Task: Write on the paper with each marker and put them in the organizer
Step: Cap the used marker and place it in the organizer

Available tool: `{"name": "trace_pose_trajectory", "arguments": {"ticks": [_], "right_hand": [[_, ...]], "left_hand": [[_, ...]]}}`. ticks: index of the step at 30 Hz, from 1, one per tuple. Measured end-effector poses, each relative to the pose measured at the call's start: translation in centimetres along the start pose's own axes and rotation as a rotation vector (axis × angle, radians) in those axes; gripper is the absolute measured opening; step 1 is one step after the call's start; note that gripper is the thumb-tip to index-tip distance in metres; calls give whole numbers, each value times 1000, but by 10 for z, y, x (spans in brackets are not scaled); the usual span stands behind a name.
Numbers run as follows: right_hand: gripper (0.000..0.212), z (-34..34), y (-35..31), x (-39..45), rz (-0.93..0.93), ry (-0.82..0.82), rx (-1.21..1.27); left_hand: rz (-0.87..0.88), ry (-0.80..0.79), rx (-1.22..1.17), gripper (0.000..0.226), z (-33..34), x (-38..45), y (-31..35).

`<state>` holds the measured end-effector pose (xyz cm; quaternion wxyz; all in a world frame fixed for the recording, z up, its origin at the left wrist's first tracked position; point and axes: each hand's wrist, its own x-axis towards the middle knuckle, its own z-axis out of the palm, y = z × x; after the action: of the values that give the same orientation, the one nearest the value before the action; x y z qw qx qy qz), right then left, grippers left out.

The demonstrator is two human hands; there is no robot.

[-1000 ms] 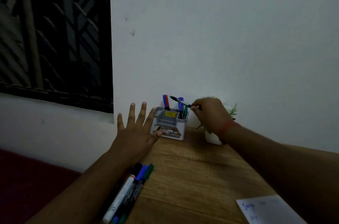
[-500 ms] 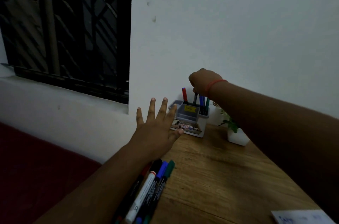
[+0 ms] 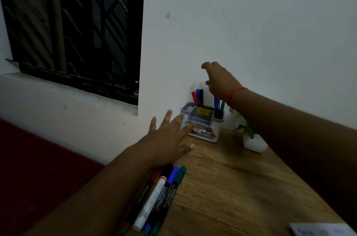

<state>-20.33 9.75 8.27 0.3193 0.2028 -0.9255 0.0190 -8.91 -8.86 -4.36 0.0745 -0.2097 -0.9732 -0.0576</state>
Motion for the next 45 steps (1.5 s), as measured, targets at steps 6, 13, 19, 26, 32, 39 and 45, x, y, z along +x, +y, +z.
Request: {"name": "trace_pose_trajectory", "arguments": {"ticks": [6, 13, 19, 26, 32, 39, 45], "right_hand": [[48, -28, -6, -84, -181, 5, 97], [46, -59, -17, -189, -215, -138, 162], [50, -80, -3, -237, -193, -162, 222], [47, -108, 18, -286, -123, -181, 187], [42, -128, 44, -327, -33, -249, 128], [53, -132, 68, -357, 10, -320, 149], [50, -118, 66, -361, 84, -198, 340]], "left_hand": [[213, -230, -416, 36, -22, -22, -4], [255, -374, -385, 31, -31, -33, -3], [274, -368, -337, 26, -29, -32, 4], [352, -327, -270, 21, -24, -29, 15], [379, -104, -443, 16, -24, -30, 31], [505, -2, -557, 23, -36, -17, 104], [565, -138, -564, 14, -25, 19, 180]]}}
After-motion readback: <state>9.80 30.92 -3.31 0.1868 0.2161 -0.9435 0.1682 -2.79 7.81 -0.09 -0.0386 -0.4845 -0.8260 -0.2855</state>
